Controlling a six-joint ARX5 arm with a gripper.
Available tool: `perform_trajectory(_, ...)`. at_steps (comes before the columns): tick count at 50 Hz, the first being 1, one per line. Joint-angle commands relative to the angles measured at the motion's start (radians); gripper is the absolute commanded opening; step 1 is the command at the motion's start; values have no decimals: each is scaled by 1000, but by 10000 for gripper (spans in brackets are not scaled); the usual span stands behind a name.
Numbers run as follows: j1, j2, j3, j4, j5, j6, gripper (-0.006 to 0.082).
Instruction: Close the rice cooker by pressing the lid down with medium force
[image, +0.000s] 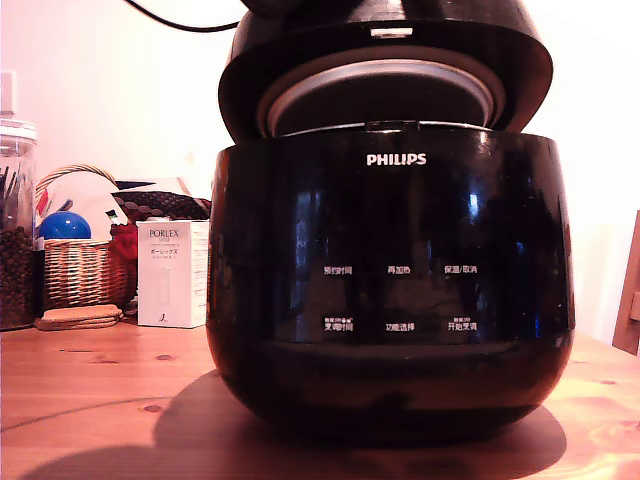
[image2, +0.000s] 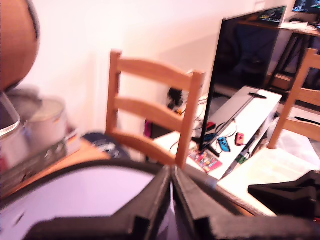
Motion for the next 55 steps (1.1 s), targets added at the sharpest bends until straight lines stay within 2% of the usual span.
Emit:
perform_trajectory(1, -2, 61, -25, 19, 0, 43, -22)
perform_trajectory(13, -3, 83, -26, 21, 1, 109, -22)
perform_trajectory(55, -3, 85, -205, 161, 17, 153, -22)
